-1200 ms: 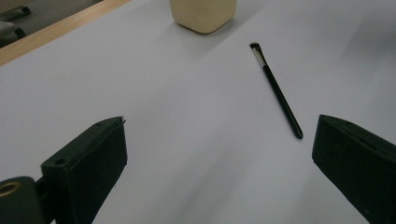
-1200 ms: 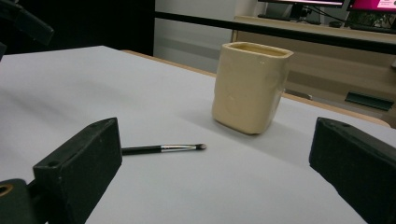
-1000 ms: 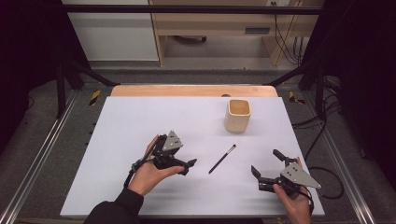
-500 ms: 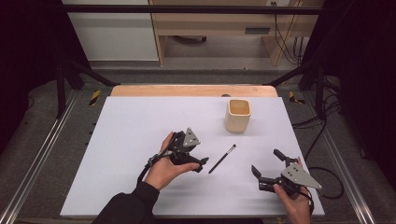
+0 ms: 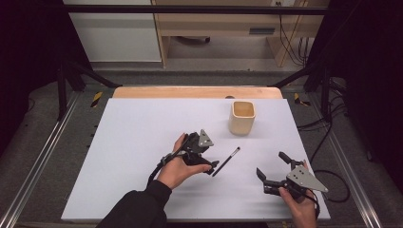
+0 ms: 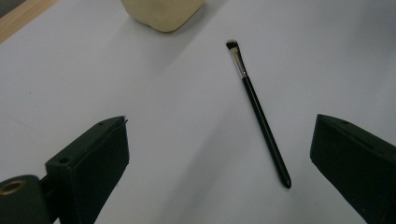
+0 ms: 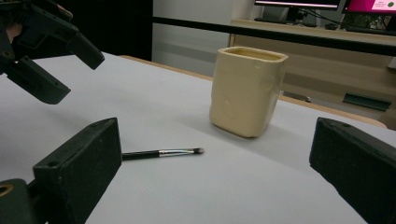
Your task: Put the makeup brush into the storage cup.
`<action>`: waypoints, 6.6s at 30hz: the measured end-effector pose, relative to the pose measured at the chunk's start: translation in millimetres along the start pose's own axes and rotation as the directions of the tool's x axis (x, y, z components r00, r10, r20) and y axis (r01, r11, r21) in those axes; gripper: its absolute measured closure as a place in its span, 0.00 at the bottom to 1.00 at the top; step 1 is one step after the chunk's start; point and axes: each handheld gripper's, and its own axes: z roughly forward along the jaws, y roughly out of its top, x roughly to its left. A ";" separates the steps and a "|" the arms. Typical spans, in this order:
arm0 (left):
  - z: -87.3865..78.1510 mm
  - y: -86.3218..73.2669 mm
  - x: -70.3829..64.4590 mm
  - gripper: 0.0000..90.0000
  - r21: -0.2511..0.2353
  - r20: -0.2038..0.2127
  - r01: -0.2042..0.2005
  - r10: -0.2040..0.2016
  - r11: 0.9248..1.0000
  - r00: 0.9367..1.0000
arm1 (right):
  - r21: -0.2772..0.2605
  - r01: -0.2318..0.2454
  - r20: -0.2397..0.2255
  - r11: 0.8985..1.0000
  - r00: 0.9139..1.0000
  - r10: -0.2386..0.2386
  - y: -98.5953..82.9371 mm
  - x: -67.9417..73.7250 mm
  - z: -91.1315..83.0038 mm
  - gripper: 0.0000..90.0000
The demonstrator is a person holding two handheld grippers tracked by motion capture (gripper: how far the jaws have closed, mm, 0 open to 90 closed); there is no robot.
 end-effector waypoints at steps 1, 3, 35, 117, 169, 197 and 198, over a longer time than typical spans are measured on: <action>0.6 1.1 -0.5 0.05 0.002 0.000 0.000 0.000 1.000 1.000 | 0.000 0.001 0.000 1.000 1.000 -0.001 0.0 0.0 -0.1 0.03; 1.1 3.3 -1.0 0.05 0.005 0.000 -0.006 0.006 1.000 1.000 | -0.001 0.006 0.000 1.000 1.000 -0.006 -0.2 -0.4 0.2 0.03; 19.8 22.5 -13.5 0.05 0.098 0.009 -0.043 0.042 0.994 0.999 | -0.037 0.023 -0.023 0.999 0.999 -0.024 1.2 2.5 -0.7 0.03; 55.0 15.1 -27.4 0.39 0.224 0.051 -0.013 0.001 0.974 0.999 | -0.030 0.012 -0.025 0.999 1.000 -0.013 1.8 2.6 0.3 0.04; 58.8 10.1 -34.9 0.93 0.244 0.057 0.030 -0.045 0.969 0.997 | -0.025 0.009 -0.020 1.000 1.000 -0.009 1.3 2.7 0.8 0.04; 16.1 -14.4 -11.0 0.93 -0.140 -0.011 0.091 -0.093 0.986 0.996 | -0.010 -0.019 -0.002 1.000 1.000 0.019 22.9 21.5 17.5 0.04; 16.1 -14.4 -11.0 0.93 -0.140 -0.011 0.091 -0.093 0.986 0.996 | -0.010 -0.019 -0.002 1.000 1.000 0.019 22.9 21.5 17.5 0.04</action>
